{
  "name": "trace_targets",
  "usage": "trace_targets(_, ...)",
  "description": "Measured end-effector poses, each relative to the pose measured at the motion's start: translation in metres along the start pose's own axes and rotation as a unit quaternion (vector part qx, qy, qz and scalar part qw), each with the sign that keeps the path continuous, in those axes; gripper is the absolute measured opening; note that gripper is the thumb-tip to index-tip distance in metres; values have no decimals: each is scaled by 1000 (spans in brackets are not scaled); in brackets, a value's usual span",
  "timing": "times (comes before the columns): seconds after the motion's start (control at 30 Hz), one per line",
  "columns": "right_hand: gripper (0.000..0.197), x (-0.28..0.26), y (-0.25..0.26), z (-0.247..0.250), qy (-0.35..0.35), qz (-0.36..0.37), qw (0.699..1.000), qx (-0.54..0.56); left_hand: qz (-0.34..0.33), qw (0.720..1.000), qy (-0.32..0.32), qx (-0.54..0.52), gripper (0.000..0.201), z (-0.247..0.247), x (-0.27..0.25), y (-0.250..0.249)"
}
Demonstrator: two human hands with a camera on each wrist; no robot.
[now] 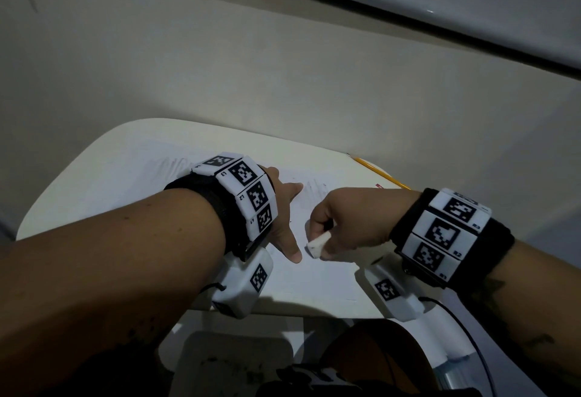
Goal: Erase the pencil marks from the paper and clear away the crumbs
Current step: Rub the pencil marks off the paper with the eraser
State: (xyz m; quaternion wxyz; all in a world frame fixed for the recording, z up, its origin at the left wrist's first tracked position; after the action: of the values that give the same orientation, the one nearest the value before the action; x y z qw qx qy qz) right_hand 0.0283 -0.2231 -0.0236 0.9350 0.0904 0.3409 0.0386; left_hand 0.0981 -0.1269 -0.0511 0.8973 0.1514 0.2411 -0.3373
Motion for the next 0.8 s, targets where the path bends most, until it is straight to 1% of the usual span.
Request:
trace_targets(0.07, 25, 6, -5, 10, -50, -21, 999, -2, -3, 1000, -2, -2, 137, 0, -1, 1)
trace_targets(0.13, 24, 10, -10, 21, -101, -39, 994, -2, -6, 1000, -3, -5, 138, -1, -1, 2)
trace_targets(0.17, 22, 11, -11, 23, -114, -39, 993, 1, -7, 1000, -4, -5, 138, -1, 0, 1)
trace_targets(0.23, 18, 11, -11, 21, -107, -24, 994, 14, -7, 1000, -3, -4, 139, -1, 0, 1)
trace_targets(0.33, 15, 6, -6, 8, -28, -4, 999, 17, -3, 1000, -4, -3, 139, -1, 1, 1)
trace_targets(0.37, 16, 7, -6, 6, -12, -6, 1000, 15, -3, 1000, -4, -3, 139, -1, 1, 1)
trace_targets(0.4, 17, 8, -8, 8, -12, -11, 1000, 16, -3, 1000, -4, -3, 139, -1, 1, 1)
trace_targets(0.43, 18, 11, -10, 12, -27, -19, 999, 16, -5, 1000, -3, -1, 139, -1, 0, 1)
trace_targets(0.53, 19, 21, -19, 30, -111, -49, 993, -7, -11, 1000, -10, -1, 139, -1, 0, 2)
trace_targets(0.6, 17, 22, -22, 34, -134, -55, 989, 3, -10, 1000, -11, -2, 138, -2, -1, 2)
trace_targets(0.67, 13, 19, -21, 29, -107, -43, 993, 17, -8, 1000, -10, -3, 138, -2, -1, 2)
trace_targets(0.77, 11, 12, -16, 15, -31, -28, 999, 23, -5, 1000, -8, -6, 138, -1, 0, 1)
trace_targets(0.8, 12, 11, -15, 14, -25, -31, 999, 19, -3, 1000, -7, -7, 138, -1, -1, 2)
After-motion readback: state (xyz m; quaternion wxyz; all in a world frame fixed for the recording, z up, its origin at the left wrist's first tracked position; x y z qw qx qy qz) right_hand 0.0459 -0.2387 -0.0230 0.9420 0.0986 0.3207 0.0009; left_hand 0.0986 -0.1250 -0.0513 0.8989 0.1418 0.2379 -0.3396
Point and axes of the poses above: each hand's wrist, its own x-axis towards the middle knuckle, its own z-axis out of the back of the hand, y = z × x, the point moved 7 cm from there along x, towards the middle knuckle, and after that the axes turned 8 degrees about y, right-handed, at the moved point
